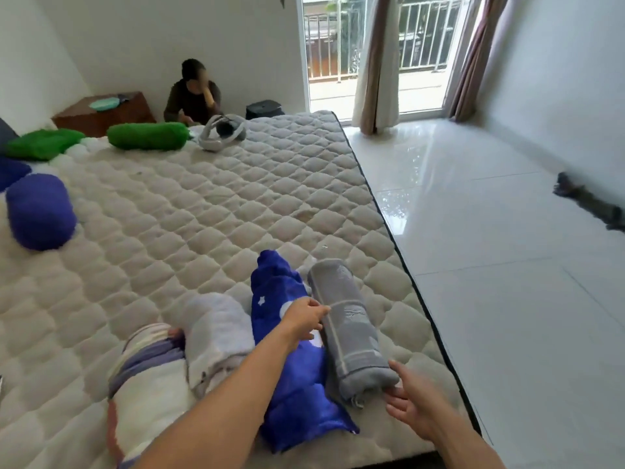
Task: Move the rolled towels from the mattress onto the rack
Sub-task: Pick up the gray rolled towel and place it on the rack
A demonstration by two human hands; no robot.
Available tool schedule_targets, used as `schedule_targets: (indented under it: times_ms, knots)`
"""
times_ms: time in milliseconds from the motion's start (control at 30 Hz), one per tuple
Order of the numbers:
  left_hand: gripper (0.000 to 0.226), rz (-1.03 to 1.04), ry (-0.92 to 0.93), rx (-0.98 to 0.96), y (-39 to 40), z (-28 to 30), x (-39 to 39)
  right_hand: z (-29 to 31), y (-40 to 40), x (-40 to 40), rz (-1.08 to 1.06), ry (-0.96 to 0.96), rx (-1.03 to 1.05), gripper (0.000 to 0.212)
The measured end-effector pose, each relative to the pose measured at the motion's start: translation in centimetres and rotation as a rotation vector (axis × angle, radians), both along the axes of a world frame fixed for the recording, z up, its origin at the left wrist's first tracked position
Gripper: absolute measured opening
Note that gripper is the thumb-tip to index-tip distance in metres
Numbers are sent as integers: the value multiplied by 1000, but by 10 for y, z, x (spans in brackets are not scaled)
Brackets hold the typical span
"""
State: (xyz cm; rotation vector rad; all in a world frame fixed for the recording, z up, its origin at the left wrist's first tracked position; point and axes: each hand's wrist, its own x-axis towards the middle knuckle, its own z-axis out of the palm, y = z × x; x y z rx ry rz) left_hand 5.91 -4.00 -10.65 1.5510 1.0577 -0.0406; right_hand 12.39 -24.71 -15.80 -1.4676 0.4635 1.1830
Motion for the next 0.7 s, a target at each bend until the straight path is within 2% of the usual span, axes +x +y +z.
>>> schedule_targets:
  times_ms: [100,267,400,467,533,700]
  knots:
    - [31,-54,30,47,29,-18,33,-12,26,13,8,1,-16,42]
    - [65,-66,47,204,78,-32,83,-31,38,39,-180,-102,-34,38]
    - [79,-172,126,274,109,-43,112,-45,52,50,-292,-222,-102,72]
    - [82,-207,144,270,117,-48,115,-46,59,53,-303,-321,-176,81]
    - [79,-220,159,266,129,-54,116,-43,67,58,-304,-385,-224,72]
    - [67,-182,220,196,148,-61,116,-47,73,81,-322,-477,-165,68]
